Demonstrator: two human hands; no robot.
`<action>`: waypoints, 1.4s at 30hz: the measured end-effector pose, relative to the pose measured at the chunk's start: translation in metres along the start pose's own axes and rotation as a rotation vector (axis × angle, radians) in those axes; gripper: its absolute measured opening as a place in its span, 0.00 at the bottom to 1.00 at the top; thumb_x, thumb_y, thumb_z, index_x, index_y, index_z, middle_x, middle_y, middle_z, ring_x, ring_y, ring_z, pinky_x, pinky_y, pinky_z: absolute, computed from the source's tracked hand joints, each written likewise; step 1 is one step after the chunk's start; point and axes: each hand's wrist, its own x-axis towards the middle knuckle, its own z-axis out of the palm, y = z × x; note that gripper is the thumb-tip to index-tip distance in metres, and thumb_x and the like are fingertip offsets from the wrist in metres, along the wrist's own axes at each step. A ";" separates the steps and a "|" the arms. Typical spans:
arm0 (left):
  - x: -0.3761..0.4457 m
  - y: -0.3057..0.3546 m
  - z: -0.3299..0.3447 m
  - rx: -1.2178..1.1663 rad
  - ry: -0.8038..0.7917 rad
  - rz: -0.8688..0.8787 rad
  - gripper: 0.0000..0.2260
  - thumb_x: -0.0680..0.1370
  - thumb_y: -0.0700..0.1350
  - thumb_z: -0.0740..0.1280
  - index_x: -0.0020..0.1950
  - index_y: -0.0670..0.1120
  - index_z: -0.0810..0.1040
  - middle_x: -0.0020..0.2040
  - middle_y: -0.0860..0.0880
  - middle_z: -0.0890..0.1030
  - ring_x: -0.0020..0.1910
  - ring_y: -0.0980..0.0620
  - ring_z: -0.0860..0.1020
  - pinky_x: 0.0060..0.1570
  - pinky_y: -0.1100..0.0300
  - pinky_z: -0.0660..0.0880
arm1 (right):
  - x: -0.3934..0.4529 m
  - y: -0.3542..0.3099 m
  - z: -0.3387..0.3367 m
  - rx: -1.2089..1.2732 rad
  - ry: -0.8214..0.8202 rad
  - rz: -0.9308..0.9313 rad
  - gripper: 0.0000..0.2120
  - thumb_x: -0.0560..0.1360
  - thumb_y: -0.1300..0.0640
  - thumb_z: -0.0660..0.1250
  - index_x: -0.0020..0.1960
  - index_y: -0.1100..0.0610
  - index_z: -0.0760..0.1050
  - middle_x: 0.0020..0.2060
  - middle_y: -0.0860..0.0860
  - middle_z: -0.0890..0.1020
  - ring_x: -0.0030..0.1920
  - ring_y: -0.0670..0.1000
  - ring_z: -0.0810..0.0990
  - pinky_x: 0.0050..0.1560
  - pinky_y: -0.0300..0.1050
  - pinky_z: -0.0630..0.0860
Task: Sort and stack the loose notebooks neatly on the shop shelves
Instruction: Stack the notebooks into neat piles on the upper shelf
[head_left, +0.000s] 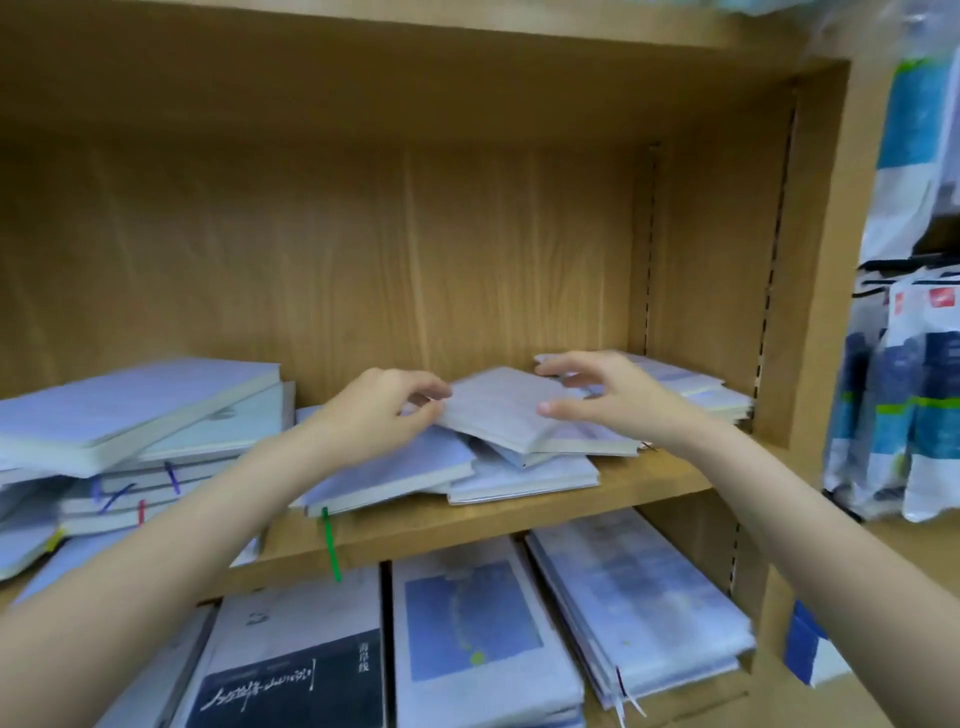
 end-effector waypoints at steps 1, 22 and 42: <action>-0.009 -0.007 -0.004 0.061 -0.027 -0.001 0.14 0.80 0.47 0.61 0.65 0.47 0.75 0.61 0.52 0.78 0.60 0.55 0.75 0.55 0.66 0.66 | 0.001 -0.008 0.011 -0.008 -0.070 0.028 0.25 0.71 0.48 0.71 0.66 0.51 0.71 0.61 0.42 0.72 0.65 0.46 0.70 0.54 0.33 0.67; -0.061 -0.067 0.000 0.181 -0.052 -0.022 0.14 0.75 0.44 0.66 0.57 0.46 0.65 0.56 0.47 0.77 0.57 0.46 0.76 0.55 0.53 0.71 | 0.006 -0.025 0.012 0.004 0.562 -0.228 0.11 0.79 0.62 0.60 0.57 0.52 0.75 0.43 0.42 0.79 0.41 0.35 0.75 0.41 0.26 0.66; -0.042 -0.043 0.021 0.198 -0.171 0.020 0.27 0.75 0.49 0.67 0.70 0.50 0.61 0.68 0.50 0.68 0.67 0.52 0.67 0.62 0.56 0.67 | -0.006 0.053 0.002 -0.779 -0.155 0.076 0.22 0.81 0.47 0.52 0.74 0.50 0.61 0.72 0.51 0.66 0.73 0.52 0.59 0.70 0.50 0.55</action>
